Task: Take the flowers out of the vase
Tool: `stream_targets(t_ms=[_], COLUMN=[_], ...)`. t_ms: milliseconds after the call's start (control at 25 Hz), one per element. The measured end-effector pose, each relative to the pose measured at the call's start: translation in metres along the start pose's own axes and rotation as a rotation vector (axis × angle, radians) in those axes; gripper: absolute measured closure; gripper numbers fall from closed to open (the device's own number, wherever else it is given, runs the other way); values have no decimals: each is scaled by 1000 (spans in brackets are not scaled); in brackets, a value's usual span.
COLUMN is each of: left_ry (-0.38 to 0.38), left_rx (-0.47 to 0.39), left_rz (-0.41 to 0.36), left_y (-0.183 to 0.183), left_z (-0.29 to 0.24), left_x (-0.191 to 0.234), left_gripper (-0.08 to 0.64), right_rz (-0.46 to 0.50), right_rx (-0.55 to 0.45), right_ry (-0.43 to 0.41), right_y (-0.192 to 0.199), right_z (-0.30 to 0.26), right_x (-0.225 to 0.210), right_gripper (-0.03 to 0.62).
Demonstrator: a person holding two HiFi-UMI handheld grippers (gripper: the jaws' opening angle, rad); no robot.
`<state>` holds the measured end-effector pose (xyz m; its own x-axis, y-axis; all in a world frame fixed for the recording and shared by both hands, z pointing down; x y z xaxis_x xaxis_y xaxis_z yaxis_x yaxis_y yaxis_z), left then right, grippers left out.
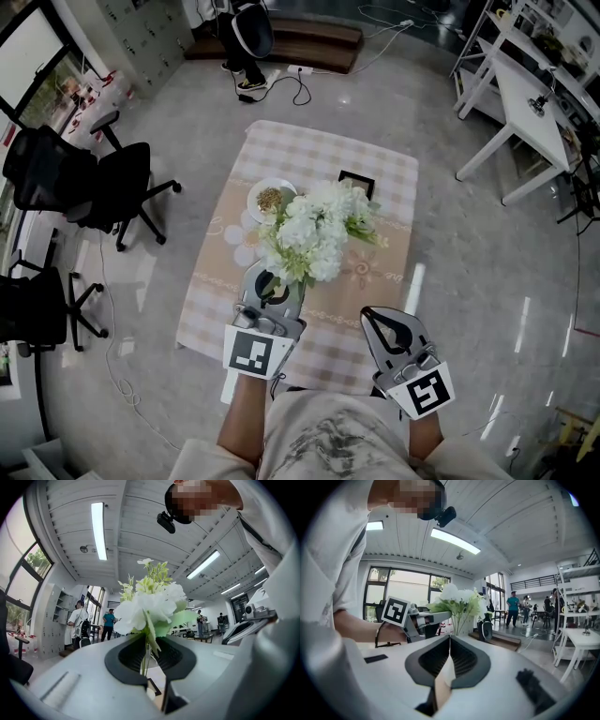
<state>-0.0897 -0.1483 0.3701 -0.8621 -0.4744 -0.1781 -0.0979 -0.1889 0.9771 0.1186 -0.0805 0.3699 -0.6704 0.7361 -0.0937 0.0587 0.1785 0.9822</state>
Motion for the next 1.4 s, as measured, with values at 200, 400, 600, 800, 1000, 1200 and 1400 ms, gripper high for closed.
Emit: stream_targets(t_ms=[200, 400, 600, 800, 1000, 1200, 1400], left_ry=[1, 11, 8, 12, 12, 10, 7], left_rx=[-12, -4, -42, -32, -39, -52, -70], left_rz=[-4, 12, -15, -3, -8, -15, -17], left_y=[-5, -12, -19, -24, -32, -40, -49], left_z=[1, 1, 0, 0, 0, 1, 1], left_x=[-1, -3, -3, -4, -6, -7, -6], left_gripper=[511, 511, 511, 511, 511, 511, 511], right_rz=[4, 9, 14, 20, 28, 38, 44], right_rx=[-11, -18, -25, -41, -60, -79, -91], right_ry=[2, 7, 8, 6, -4, -11, -17], right_y=[0, -1, -4, -9, -15, -20, -26], right_z=[2, 6, 8, 6, 7, 8, 8], right_x=[2, 4, 5, 7, 9, 12, 14], right_gripper=[575, 577, 575, 575, 575, 575, 577])
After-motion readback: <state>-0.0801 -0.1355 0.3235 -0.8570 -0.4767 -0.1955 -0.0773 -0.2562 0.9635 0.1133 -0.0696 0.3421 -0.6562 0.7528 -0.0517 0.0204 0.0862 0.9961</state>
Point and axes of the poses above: the fingertips, and each gripper's own axes: z backward along the fingers, x to its left, y out of its underside, the point moved 9 cm from there along z, backward along the fingers, and after that the axes turned 10 degrees about -z, right-handed, at the moved point
